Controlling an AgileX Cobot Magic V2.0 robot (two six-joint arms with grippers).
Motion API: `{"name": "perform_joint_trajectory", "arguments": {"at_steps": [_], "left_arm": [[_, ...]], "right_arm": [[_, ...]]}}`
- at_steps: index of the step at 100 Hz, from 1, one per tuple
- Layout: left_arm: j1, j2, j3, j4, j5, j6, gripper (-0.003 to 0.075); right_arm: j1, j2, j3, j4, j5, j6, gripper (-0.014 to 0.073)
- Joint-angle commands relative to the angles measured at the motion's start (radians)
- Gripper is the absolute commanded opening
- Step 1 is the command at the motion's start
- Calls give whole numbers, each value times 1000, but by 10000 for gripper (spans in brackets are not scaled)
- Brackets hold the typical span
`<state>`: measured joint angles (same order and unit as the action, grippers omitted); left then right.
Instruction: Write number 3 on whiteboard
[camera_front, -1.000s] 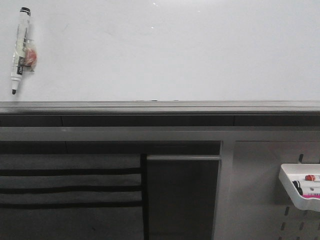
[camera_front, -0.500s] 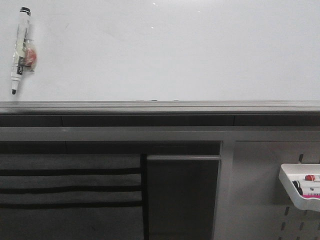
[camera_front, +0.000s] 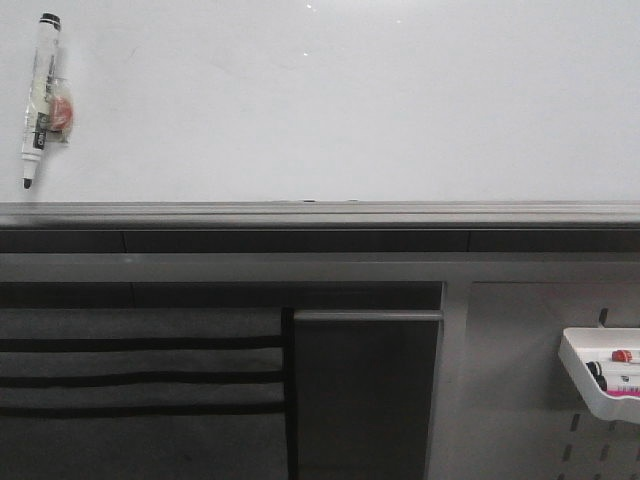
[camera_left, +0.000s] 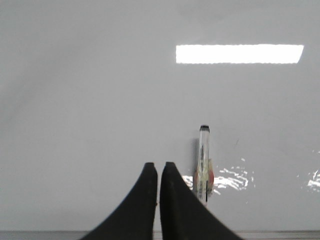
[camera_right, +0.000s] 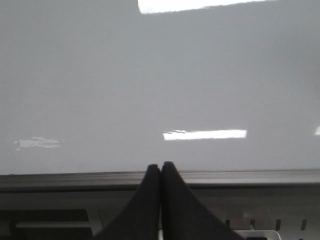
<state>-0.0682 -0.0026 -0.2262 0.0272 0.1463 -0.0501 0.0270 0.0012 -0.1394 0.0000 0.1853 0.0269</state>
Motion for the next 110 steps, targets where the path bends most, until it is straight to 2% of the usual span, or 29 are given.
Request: {"name": "perform_joint_trajectory", "arguments": {"at_steps": [1,15,25,59,110], "left_arm": [[-7,51,-133,-1,50,-9,-18],[-7,160,-291,5,218,42,-18],[-7,231,-352,5,268,85,-18],[-7,280,-362,5,273,85,-18],[-7,280,-362,5,275,78,-18]], "right_arm": [[-5,57,-124,0,29,-8,-74],[-5,166,-268,-11,123,-10,-74],[-5,233,-331,-13,130,-10,-74],[-5,275,-344,-13,80,-10,-74],[-5,275,-344,-13,83,-10,-68]]}}
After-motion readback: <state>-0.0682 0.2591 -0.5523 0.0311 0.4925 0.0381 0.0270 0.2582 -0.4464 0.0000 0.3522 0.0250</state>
